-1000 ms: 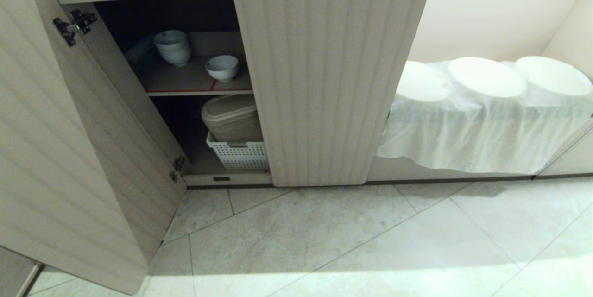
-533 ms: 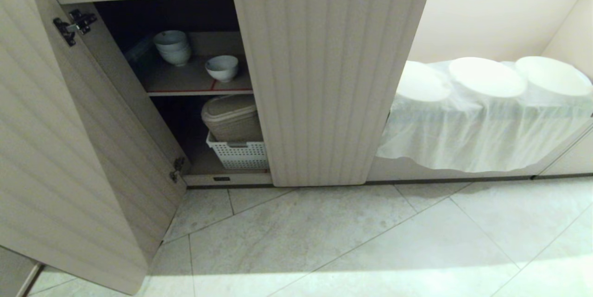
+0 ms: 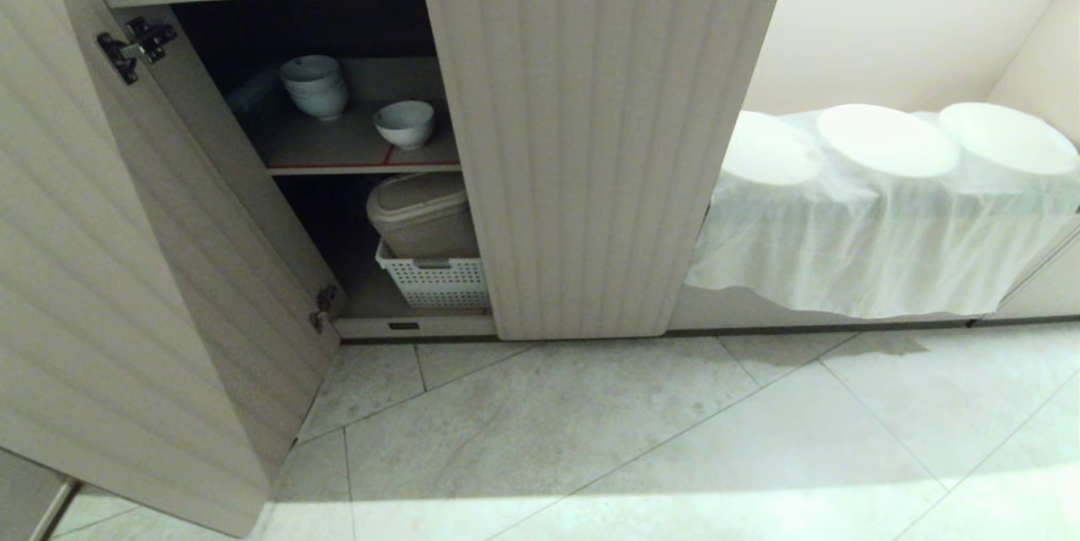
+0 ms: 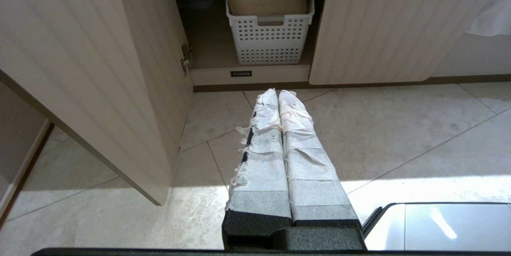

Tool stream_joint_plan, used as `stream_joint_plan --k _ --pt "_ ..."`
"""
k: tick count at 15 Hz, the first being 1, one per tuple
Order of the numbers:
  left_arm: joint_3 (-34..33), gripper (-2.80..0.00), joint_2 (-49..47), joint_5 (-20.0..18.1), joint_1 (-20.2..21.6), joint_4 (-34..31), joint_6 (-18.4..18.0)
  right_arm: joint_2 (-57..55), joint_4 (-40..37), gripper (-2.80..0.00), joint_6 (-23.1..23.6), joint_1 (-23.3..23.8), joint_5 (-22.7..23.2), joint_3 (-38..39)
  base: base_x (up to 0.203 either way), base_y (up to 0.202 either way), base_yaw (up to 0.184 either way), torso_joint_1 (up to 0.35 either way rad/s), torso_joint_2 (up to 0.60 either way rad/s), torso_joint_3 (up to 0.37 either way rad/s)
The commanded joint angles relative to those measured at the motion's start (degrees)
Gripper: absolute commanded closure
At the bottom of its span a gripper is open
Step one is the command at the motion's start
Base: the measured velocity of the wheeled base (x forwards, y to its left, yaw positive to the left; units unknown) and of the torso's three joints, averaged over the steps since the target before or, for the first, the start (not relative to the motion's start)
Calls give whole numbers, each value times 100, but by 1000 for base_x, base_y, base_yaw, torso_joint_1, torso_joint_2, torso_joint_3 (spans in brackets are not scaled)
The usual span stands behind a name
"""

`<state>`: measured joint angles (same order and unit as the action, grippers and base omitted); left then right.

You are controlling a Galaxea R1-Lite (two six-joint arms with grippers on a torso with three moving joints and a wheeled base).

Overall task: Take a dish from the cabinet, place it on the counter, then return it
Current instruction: Close the cabinet door

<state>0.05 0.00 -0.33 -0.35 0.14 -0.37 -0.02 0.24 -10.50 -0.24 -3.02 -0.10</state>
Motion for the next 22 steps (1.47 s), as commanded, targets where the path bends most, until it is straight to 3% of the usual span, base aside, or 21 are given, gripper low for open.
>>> stream_joint_plan --k 1,22 --pt "4 0 -9 -2 0 -6 -7 2 2 0 -5 -2 3 1 0 0 0 0 0 0" --pt "-1 0 -9 -11 0 -2 2 2 2 0 -5 -2 3 1 1 0 2 0 0 0"
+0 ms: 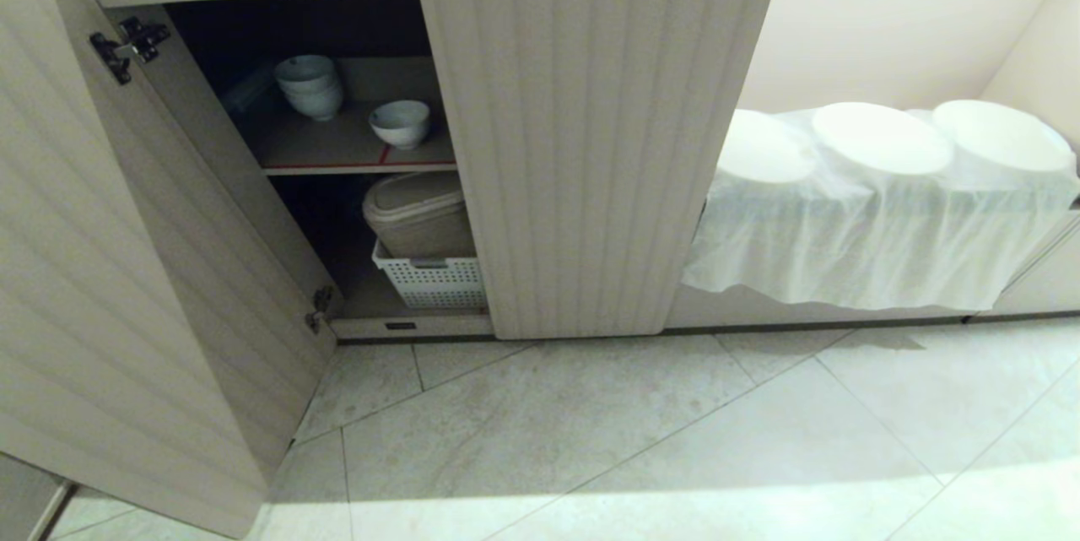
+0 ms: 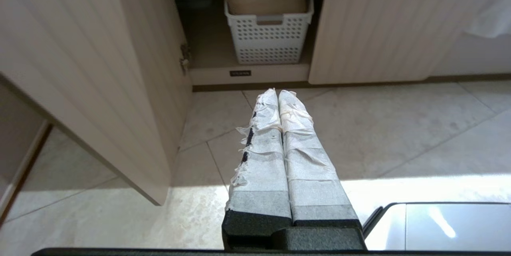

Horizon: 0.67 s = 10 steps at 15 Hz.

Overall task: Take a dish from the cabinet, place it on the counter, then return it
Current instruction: Close the cabinet door

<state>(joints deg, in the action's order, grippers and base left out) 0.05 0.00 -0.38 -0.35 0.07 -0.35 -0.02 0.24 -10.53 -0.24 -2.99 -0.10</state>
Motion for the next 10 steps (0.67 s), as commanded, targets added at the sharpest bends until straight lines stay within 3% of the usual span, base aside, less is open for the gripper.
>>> stream_joint_plan --k 1,3,10 --pt "3 0 -9 -6 0 3 0 -5 2 0 -1 -2 -3 1 0 0 0 0 0 0" --pt "4 0 -9 -6 0 1 0 2 2 0 -1 -2 0 1 -1 74 6 6 3 2" --pt "-4 0 -9 -6 0 10 9 2 2 0 -1 -2 -9 1 0 192 -2 2 2 3"
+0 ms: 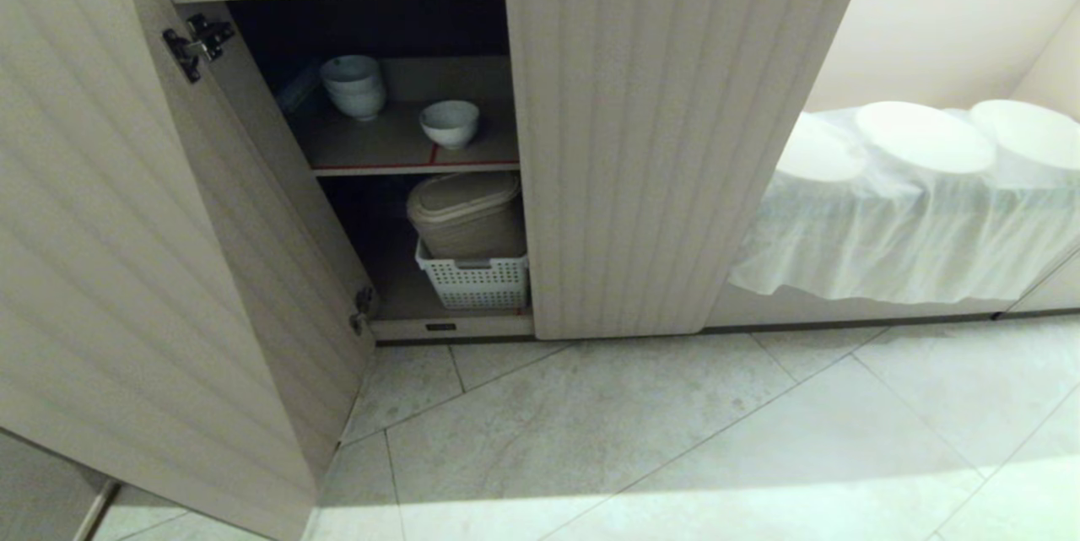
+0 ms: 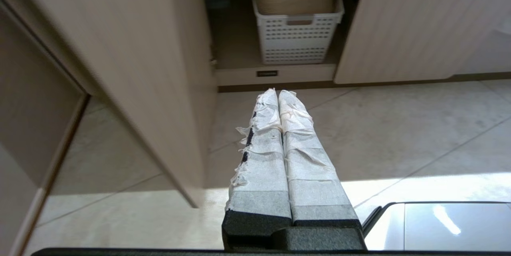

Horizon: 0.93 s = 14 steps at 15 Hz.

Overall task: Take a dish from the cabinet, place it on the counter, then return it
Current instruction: Close the cabinet door

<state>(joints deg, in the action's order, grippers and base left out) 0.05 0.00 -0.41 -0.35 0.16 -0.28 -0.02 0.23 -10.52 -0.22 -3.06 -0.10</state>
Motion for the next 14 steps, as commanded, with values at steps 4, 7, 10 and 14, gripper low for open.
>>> stream_joint_plan --k 4,7,10,14 --pt "4 0 -9 -2 0 2 1 -1 3 0 -7 -4 6 1 0 195 -1 1 2 0" --pt "3 0 -9 -2 0 2 1 2 3 0 -3 -4 -2 1 0 193 -1 1 5 2" --pt "-5 0 -9 -4 0 2 1 2 3 0 -3 -4 7 1 0 198 0 3 4 1" --pt "-4 0 -9 -2 0 2 1 2 3 0 -11 -4 6 1 0 197 1 2 2 4"
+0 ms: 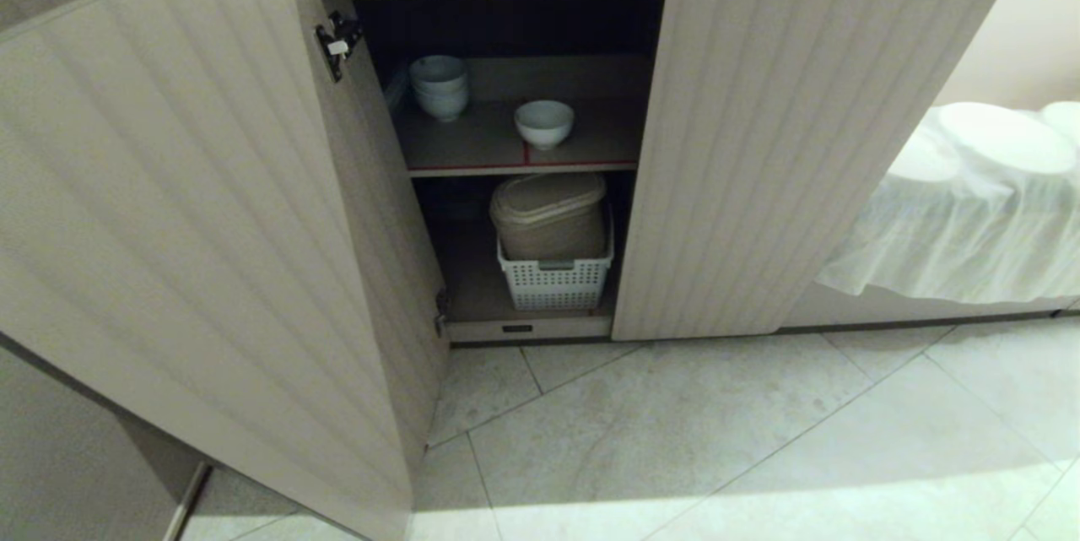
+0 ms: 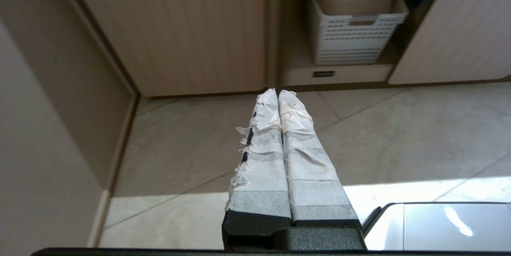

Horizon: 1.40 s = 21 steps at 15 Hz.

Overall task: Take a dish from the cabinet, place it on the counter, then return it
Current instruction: Close the cabinet door

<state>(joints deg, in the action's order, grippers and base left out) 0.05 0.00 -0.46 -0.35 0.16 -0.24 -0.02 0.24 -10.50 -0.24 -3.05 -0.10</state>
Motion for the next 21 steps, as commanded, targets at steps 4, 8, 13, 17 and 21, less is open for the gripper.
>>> stream_joint_plan --k 4,8,13,17,21 --pt "4 0 -9 2 0 2 -20 2 2 0 -7 -2 -2 1 0 98 2 3 2 1" --pt "-2 0 -4 2 0 2 -6 2 2 0 -5 -2 -3 1 0 0 0 0 0 0" --pt "4 0 -9 -24 0 2 16 2 2 0 -5 -2 3 1 0 0 0 0 0 0" --pt "30 0 0 -42 0 -86 7 2 2 0 -5 -2 6 1 0 0 0 0 0 0" --pt "43 0 -103 -47 0 -84 -9 2 2 0 -5 -2 6 1 0 0 0 0 0 0"
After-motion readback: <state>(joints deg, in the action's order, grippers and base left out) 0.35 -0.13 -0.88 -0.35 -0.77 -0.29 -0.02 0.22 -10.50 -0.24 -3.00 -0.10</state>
